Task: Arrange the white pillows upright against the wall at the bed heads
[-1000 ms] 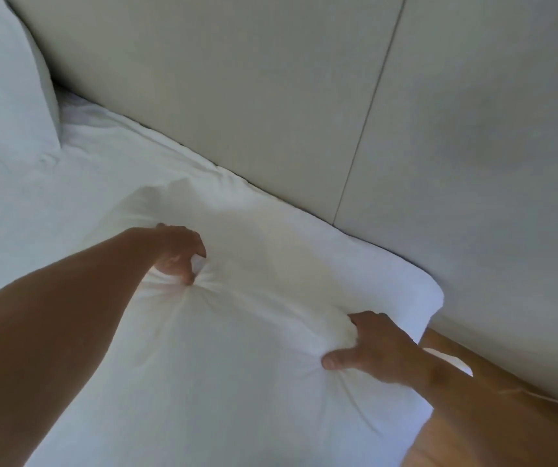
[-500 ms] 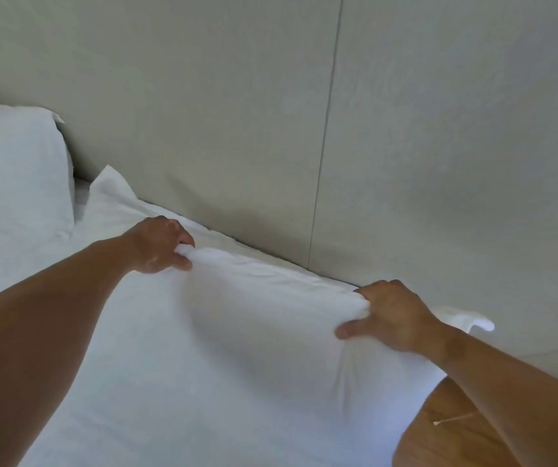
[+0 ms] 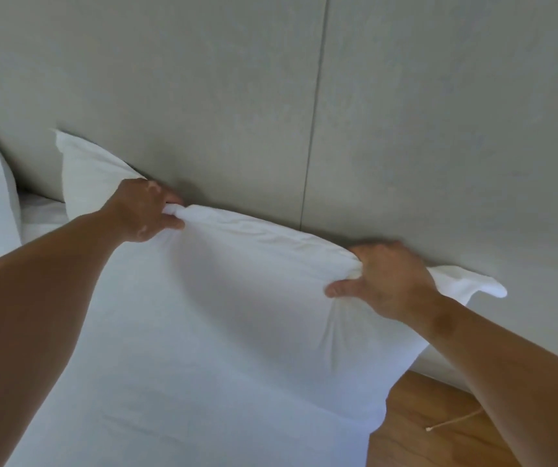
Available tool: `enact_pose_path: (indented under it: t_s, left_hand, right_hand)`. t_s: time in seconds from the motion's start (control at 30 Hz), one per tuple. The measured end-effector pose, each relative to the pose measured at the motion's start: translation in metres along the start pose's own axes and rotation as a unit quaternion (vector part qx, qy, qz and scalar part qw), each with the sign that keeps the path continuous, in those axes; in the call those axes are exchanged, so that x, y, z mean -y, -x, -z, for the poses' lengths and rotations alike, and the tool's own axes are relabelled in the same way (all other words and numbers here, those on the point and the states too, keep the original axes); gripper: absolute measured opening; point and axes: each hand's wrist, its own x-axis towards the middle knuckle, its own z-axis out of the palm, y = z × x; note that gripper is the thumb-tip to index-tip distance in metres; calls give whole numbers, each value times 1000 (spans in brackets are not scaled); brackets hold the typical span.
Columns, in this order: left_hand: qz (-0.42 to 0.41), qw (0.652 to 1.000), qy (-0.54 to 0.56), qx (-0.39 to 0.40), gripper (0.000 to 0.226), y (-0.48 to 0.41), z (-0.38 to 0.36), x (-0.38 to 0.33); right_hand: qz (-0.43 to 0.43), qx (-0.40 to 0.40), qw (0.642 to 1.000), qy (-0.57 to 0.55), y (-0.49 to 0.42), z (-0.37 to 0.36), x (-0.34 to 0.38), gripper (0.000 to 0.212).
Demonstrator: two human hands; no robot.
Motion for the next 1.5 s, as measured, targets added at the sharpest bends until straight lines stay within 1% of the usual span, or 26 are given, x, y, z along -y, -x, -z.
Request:
enact_pose_path:
  t_s: [0.03,0.1,0.17,0.23,0.27,0.3,0.37,0.43,0.47,0.57,0.67,0.8,0.83,0.93,1.03,1.17,1.33,1.37,1.43,1.5]
  left_hand:
    - [-6,1000,6,11,42,-5,-9,1]
    - [-27,998,16,59,51,-14,-25,7]
    - [-49,992,1,113,69,-19,-34,17]
    - [-50,985,-53,159,86,-24,-35,32]
    - [-42,979,-95,177,90,-26,-33,40]
    - [-31,972,-135,190,89,-29,-31,47]
    - [-15,961,-188,200,78,-32,-26,55]
    - [-10,957,-225,181,63,-34,-19,58]
    - [-12,956,-239,168,58,-34,-14,59]
    - [-34,954,-265,132,53,-35,4,63]
    - [-50,954,-276,105,45,-39,24,73]
    - [-6,949,-297,107,44,-43,22,80]
    - [8,950,-289,115,45,-43,12,81]
    - [38,967,-217,126,51,-46,-23,77]
    - [50,976,-177,119,58,-53,-41,74]
    - [49,977,-171,118,63,-58,-41,72]
    - [64,984,-130,104,64,-46,-35,73]
    - [68,987,-112,96,63,-40,-34,74]
    - [85,994,-41,57,61,-24,-30,78]
    - [96,995,34,16,63,-4,-30,80]
  right_hand:
    - [-1,6,1000,9,-3,-3,0,70]
    - [-2,31,999,29,-8,-10,0,78]
    - [-2,68,997,45,-10,-13,-1,94]
    - [8,96,994,59,-9,-14,-1,107]
    - [13,105,993,60,-9,-14,-2,107]
    - [18,103,993,55,-10,-14,-2,102]
    - [27,83,995,48,-12,-13,0,82]
    - [30,66,996,46,-11,-12,1,63]
    - [29,59,997,40,-10,-10,1,58]
    - [30,32,999,17,-7,-2,-2,52]
    - [29,26,999,14,-10,11,4,47]
    - [35,6,999,32,-15,13,19,48]
    - [35,0,998,45,-15,9,22,50]
    - [17,1,998,54,-13,-3,29,63]
    - [13,3,998,63,-18,-10,31,65]
    - [7,7,997,71,-18,-10,32,67]
    - [21,24,998,55,-15,-8,26,73]
    - [29,27,998,50,-13,-8,23,77]
    - [39,22,998,41,-6,-6,19,83]
    - [52,-20,997,44,3,-4,15,85]
